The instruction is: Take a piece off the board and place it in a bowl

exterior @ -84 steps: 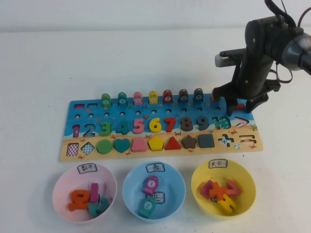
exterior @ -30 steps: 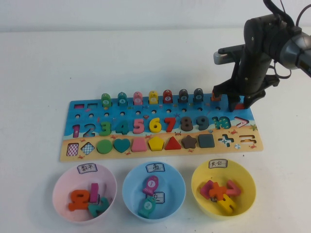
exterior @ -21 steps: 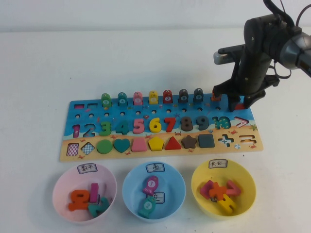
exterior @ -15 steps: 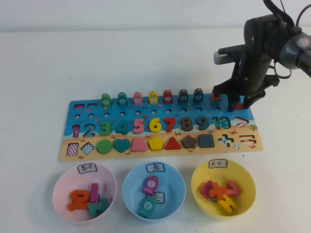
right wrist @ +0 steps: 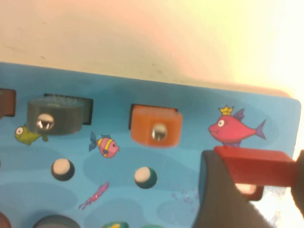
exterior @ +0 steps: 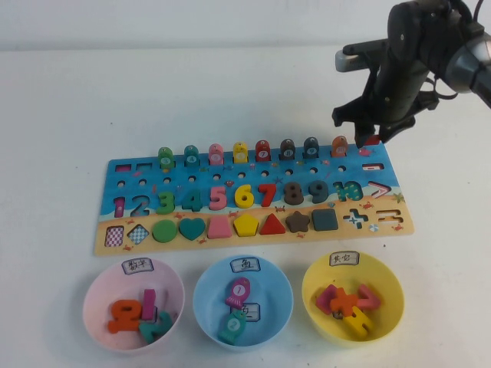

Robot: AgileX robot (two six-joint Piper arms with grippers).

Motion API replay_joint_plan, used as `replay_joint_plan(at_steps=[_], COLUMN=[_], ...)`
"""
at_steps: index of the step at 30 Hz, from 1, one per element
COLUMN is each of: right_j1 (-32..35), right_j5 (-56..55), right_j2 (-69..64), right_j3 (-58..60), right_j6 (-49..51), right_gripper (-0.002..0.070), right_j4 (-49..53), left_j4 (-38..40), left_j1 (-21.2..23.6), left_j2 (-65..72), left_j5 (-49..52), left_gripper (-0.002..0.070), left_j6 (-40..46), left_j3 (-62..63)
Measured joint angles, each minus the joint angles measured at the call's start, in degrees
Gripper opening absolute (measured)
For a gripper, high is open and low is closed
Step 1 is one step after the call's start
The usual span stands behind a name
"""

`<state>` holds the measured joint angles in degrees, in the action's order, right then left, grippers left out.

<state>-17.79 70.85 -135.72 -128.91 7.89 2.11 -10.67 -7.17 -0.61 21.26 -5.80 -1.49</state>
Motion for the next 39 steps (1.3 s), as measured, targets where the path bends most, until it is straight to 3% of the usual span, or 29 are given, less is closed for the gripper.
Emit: replay_joint_plan(at_steps=[13, 25, 39], right_j1=[0.0, -0.9, -13.91], right_j5=[0.0, -0.12, -11.36], right_j2=[4.08, 24.36, 47.65], right_j3=[3.78, 28.09, 54.02], right_j6=[-0.13, -0.22, 1.97], right_gripper=[0.0281, 0.028, 0.028], right_j4=[-0.6, -3.66, -3.88], left_j4=[-0.66, -0.78, -0.88], left_j1=[0.0, 0.0, 0.0], left_j2=[0.0, 0.0, 0.0], left_j5=[0.09, 0.09, 0.09], left_gripper=[-0.0003, -0.0003, -0.0003], left_j6=[0.0, 0.0, 0.0], left_j3=[0.0, 0.0, 0.0])
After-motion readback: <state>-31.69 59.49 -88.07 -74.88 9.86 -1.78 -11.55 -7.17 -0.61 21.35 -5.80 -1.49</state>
